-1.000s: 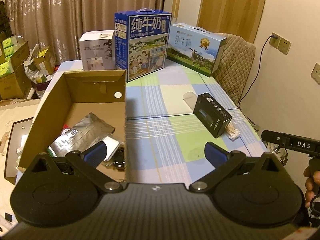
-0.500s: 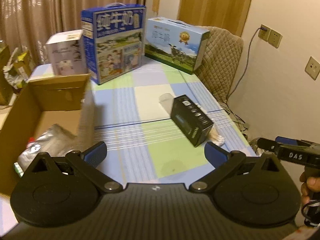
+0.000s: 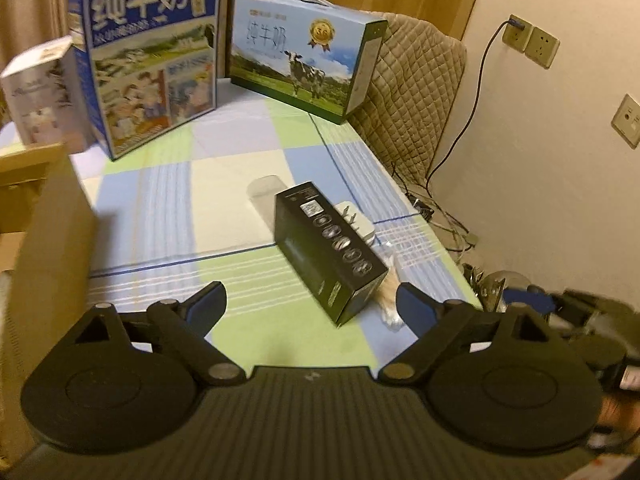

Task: Organize objects
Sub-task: 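Grasp the black product box with the left tool while the right tool grasps the cotton swab bag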

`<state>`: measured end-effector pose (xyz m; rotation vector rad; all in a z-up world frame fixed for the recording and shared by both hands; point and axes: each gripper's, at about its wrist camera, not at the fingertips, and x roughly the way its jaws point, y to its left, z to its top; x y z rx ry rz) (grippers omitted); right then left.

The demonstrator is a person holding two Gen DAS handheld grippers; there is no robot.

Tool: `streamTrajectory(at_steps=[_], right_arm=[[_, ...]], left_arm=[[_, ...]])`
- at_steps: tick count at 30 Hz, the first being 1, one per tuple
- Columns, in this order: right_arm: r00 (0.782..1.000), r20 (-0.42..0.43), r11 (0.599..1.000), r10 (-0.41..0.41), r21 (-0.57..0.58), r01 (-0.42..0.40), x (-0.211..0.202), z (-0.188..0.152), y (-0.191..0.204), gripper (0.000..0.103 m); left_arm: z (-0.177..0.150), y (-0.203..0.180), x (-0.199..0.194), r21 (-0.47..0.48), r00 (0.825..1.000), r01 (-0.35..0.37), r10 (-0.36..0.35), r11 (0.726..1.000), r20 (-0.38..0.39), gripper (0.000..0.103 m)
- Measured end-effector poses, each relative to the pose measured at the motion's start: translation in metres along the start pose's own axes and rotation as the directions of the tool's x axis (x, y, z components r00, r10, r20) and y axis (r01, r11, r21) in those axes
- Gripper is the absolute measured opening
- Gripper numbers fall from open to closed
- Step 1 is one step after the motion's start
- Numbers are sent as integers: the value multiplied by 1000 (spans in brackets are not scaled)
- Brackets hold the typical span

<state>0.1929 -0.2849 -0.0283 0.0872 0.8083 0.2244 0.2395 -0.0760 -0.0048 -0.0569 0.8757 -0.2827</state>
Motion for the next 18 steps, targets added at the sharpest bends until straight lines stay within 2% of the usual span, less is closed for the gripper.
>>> streamTrajectory(at_steps=[3, 5, 6, 12, 18], right_arm=[[1000, -19, 999, 14, -29, -14, 19, -1, -2, 55], [999, -32, 999, 29, -37, -30, 30, -3, -3, 54], [999, -39, 998, 38, -42, -40, 37, -4, -3, 53], [996, -60, 995, 64, -76, -69, 64, -6, -1, 53], [995, -81, 993, 54, -104, -63, 86, -4, 1, 52]], left_arm=[[7, -1, 26, -30, 1000, 21, -22, 999, -20, 81], [12, -5, 42, -20, 999, 26, -26, 999, -34, 70], [13, -7, 49, -13, 999, 24, -24, 1000, -42, 68], [23, -19, 83, -12, 997, 40, -41, 999, -62, 68], [27, -25, 111, 25, 994, 14, -12, 1000, -111, 65]])
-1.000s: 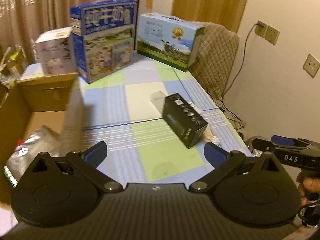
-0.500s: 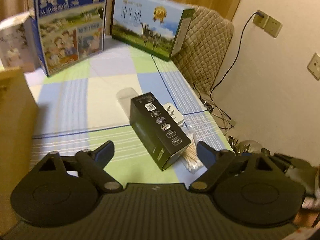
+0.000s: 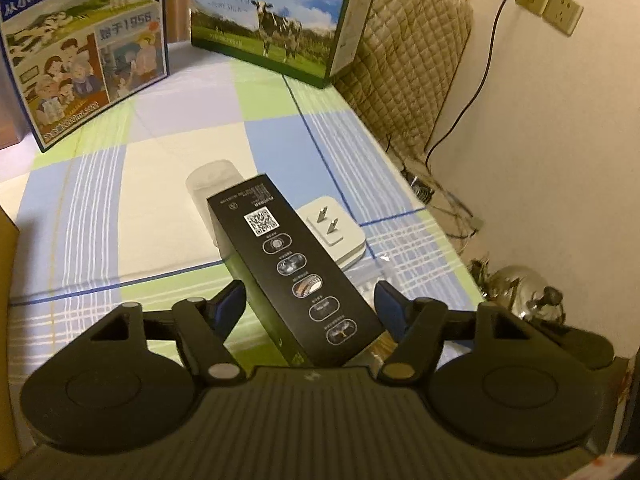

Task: Organize objects
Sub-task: 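Grasp the black product box with the left tool while the right tool grasps the cotton swab bag, then lift and carry the black box and swab bag toward the cardboard box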

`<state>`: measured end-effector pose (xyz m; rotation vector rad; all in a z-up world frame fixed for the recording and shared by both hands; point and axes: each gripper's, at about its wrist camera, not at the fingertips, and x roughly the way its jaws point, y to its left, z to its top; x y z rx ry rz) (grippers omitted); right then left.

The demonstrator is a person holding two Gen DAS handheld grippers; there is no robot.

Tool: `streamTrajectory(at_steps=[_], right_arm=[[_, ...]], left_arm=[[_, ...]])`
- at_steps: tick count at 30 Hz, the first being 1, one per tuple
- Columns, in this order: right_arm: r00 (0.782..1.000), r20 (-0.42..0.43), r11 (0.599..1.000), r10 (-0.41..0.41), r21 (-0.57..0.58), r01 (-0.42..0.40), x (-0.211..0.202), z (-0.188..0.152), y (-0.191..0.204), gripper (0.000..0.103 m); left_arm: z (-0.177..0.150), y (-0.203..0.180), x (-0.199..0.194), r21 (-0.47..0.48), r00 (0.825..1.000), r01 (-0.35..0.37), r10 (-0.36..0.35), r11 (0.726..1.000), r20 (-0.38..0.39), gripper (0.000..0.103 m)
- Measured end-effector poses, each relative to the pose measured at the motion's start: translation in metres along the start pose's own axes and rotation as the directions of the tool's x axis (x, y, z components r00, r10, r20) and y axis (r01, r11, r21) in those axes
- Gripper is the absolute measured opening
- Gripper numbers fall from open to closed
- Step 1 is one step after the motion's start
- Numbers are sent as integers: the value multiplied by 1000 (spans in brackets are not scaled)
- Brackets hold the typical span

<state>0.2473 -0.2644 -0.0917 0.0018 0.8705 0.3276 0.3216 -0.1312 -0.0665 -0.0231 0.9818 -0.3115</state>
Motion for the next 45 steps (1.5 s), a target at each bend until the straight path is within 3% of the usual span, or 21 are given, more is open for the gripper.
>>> streamTrajectory(at_steps=[8, 12, 16, 26, 28, 30, 33, 41, 45], right_arm=[[1000, -23, 1000, 0, -20, -1, 20, 5, 6, 45], [1000, -26, 999, -5, -45, 4, 23, 6, 13, 26], [999, -38, 999, 8, -35, -9, 14, 1, 18, 21], [992, -122, 1000, 31, 0, -31, -25, -30, 24, 24], [994, -112, 1000, 10, -10, -11, -27, -33, 28, 41], [995, -102, 1000, -3, -15, 2, -27, -34, 30, 51], [995, -104, 1000, 6, -12, -7, -24, -34, 30, 51], [992, -119, 993, -33, -118, 19, -7, -29, 42, 51], [993, -107, 994, -46, -104, 35, -6, -28, 41, 29]], left_arm=[[-2, 8, -2, 50, 1000, -9, 10, 999, -24, 50], [-9, 16, -12, 87, 999, -23, 26, 996, -33, 41], [-23, 26, -28, 87, 999, -27, 31, 996, -42, 38], [-79, 38, -76, 101, 997, -36, 42, 994, -60, 38], [-81, 37, -78, 114, 997, -46, 53, 992, -64, 38], [-78, 36, -78, 117, 996, -55, 62, 992, -57, 39], [-71, 32, -77, 135, 997, -56, 62, 989, -42, 46], [-59, 26, -50, 175, 992, -38, 58, 984, -110, 48], [-58, 27, -43, 187, 990, -29, 54, 982, -131, 43]])
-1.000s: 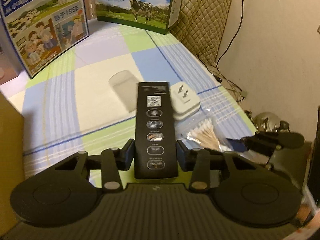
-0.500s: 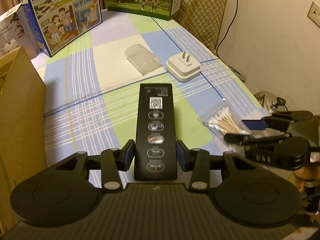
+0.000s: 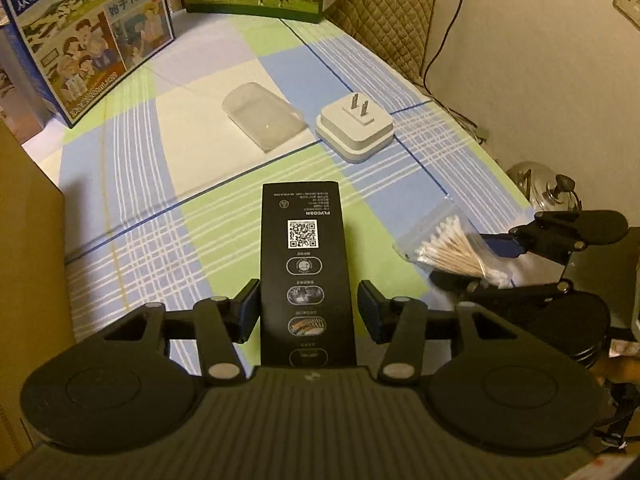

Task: Organize objects
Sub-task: 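Lift and carry the black box and swab bag toward the cardboard box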

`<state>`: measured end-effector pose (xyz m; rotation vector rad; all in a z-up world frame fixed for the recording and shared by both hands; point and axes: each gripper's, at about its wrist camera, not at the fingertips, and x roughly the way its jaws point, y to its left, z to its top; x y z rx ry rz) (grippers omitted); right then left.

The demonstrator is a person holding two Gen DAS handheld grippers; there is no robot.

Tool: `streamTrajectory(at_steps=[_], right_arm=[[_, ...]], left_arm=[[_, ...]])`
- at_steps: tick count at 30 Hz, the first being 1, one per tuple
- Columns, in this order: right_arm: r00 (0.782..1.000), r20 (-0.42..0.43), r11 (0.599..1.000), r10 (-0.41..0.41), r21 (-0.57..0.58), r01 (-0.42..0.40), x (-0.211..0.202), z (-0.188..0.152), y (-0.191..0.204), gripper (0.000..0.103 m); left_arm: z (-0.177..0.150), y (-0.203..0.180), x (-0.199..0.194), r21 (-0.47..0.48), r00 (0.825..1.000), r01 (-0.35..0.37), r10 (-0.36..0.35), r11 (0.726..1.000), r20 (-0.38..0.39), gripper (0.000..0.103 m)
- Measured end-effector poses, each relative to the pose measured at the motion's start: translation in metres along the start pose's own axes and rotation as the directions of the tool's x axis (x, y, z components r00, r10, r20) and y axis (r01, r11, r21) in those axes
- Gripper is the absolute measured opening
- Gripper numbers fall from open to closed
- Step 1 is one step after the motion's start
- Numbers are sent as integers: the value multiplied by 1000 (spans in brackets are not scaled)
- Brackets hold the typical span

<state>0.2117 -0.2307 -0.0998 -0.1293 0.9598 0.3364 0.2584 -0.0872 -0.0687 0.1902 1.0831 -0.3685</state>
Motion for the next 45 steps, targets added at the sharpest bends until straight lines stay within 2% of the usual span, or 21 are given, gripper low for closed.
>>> streamTrajectory(at_steps=[1, 9, 17, 23, 28, 36, 45], right_arm=[[1000, 0, 1000, 3, 7, -3, 0, 0, 0, 26], [1000, 16, 999, 10, 50, -11, -14, 3, -1, 22], [995, 89, 994, 35, 96, -43, -58, 24, 3, 22], [988, 147, 991, 48, 118, -65, -100, 36, 17, 22], [982, 182, 987, 56, 140, -83, -129, 34, 36, 22], [972, 218, 977, 83, 174, -122, -163, 14, 78, 22], [970, 207, 984, 127, 95, -149, -177, 4, 127, 22]], left_arm=[[1, 0, 2, 5, 1000, 2, -2, 1000, -6, 39], [-3, 5, -3, -10, 999, 24, -25, 1000, -21, 38], [-7, 11, -43, -45, 1000, 14, -13, 999, 22, 38], [-11, 11, -88, -64, 996, 18, -12, 998, 92, 38], [-26, 13, -123, -91, 991, 24, -12, 996, 135, 38], [-66, 23, -176, -122, 982, 9, 14, 992, 190, 38], [-106, 39, -219, -176, 972, 0, 41, 984, 229, 38]])
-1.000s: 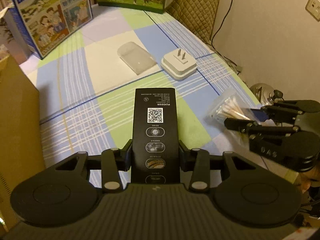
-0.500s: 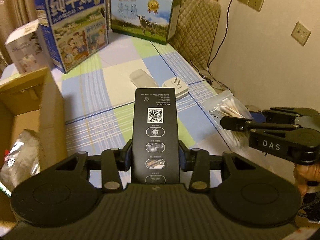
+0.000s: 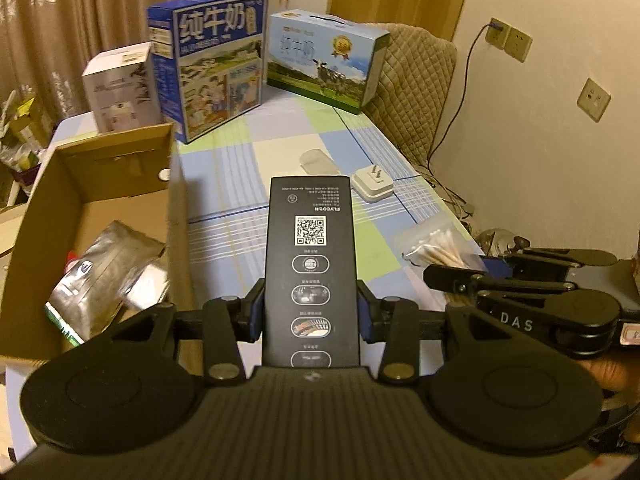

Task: Organize objects
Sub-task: 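Lift and carry the black box and swab bag toward the cardboard box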

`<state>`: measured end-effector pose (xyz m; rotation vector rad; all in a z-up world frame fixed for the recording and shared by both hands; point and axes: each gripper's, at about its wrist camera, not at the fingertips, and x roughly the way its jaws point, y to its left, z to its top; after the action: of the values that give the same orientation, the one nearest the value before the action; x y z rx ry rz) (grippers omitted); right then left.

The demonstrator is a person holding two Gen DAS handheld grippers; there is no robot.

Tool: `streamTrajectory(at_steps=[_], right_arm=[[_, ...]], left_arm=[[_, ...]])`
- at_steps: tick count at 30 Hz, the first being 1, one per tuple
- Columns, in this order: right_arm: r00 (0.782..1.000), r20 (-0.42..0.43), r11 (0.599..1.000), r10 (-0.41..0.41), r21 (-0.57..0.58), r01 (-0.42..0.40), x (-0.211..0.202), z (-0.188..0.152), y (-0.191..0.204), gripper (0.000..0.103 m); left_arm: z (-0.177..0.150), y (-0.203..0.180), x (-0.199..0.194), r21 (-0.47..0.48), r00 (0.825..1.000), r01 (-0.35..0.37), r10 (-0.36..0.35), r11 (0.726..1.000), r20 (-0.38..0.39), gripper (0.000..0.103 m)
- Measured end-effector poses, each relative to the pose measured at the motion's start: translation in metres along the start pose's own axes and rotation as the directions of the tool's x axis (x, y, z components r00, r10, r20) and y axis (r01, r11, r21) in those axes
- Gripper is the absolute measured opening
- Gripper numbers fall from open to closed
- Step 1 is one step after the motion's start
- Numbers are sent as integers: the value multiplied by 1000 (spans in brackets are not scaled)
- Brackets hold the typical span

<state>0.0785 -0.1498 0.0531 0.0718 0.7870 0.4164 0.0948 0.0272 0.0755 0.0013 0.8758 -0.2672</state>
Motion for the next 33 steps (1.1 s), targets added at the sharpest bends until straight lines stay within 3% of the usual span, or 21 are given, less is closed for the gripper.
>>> streamTrajectory(at_steps=[14, 33], right_arm=[[998, -7, 995, 66, -74, -66, 5, -6, 54, 22], [994, -26, 983, 103, -150, -105, 22, -2, 98, 22]], left_arm=[[-24, 44, -45, -66, 997, -57, 60, 996, 41, 38], [-39, 92, -72, -104, 992, -106, 113, 989, 63, 38]])
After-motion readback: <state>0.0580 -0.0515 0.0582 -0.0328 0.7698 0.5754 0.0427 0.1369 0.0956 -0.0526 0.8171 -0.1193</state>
